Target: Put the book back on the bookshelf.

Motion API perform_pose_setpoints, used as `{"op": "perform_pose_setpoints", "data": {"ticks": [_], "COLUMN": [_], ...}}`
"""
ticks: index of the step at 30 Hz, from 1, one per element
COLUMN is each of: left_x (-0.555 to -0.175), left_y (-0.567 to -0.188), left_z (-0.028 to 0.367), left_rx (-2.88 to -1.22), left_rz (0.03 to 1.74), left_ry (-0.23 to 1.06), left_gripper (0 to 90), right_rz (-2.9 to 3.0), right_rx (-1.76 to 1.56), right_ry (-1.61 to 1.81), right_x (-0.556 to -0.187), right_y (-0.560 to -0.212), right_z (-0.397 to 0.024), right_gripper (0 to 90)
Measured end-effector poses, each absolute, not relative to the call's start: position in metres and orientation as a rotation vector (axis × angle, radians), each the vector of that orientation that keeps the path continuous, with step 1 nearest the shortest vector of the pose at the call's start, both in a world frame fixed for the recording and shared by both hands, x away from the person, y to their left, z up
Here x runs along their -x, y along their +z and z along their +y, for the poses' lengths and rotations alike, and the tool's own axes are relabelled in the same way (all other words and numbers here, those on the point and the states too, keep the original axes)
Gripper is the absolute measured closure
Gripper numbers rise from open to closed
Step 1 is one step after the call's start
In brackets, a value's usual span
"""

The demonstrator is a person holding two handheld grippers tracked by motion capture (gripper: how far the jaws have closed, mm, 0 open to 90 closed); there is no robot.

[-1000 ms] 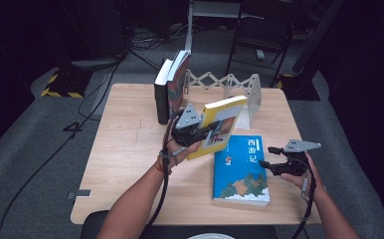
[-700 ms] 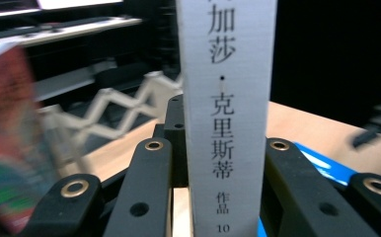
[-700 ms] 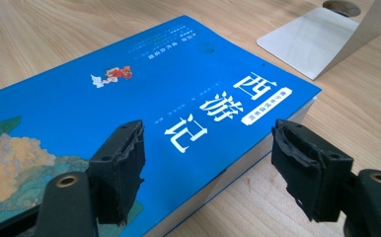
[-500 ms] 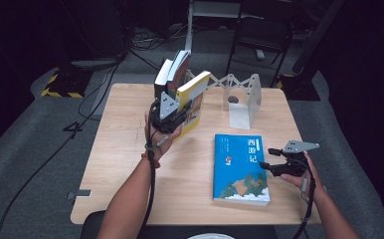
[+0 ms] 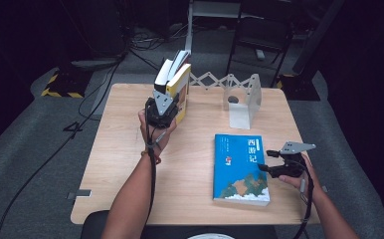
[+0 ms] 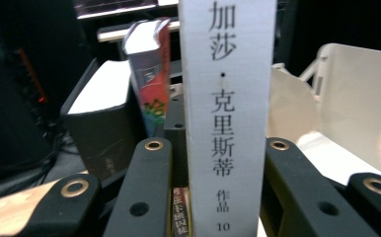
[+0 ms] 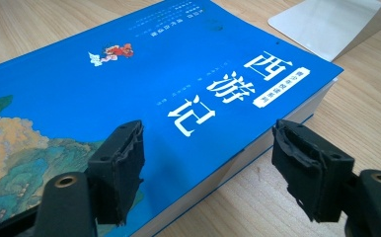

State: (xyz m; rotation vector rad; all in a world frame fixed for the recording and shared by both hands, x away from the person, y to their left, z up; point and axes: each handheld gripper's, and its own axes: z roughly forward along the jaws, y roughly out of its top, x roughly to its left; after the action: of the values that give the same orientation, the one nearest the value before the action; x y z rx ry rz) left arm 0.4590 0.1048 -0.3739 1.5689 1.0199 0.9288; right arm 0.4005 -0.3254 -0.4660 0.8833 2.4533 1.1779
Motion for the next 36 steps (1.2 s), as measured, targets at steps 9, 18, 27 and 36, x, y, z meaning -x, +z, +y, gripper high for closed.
{"op": "perform_pose_setpoints", "data": {"ticks": [9,18,27,36], "left_x": [-0.472,-0.482,-0.487,-0.485], "left_y": [-0.393,-0.415,-0.425,-0.436], "left_z": [0.089,0.082,0.079,0.082], "left_rx": [-1.555,-1.515,-1.453,-1.494], "left_rz": [1.082,1.16,1.151,1.152], "left_ry": [0.982,0.997,0.987,0.987], "left_gripper": [75.0,75.0,74.6,73.4], "right_rz": [2.462,2.473,2.487,2.494], "right_rx": [-0.875,-0.854,-0.839,-0.832], "right_ry": [1.171,1.16,1.149,1.141], "right_x": [-0.4,-0.4,-0.399,-0.399], "right_y": [-0.468,-0.469,-0.47,-0.471], "right_z": [-0.325,-0.323,-0.32,-0.321], "right_gripper": [29.1,29.1,29.2,29.1]}}
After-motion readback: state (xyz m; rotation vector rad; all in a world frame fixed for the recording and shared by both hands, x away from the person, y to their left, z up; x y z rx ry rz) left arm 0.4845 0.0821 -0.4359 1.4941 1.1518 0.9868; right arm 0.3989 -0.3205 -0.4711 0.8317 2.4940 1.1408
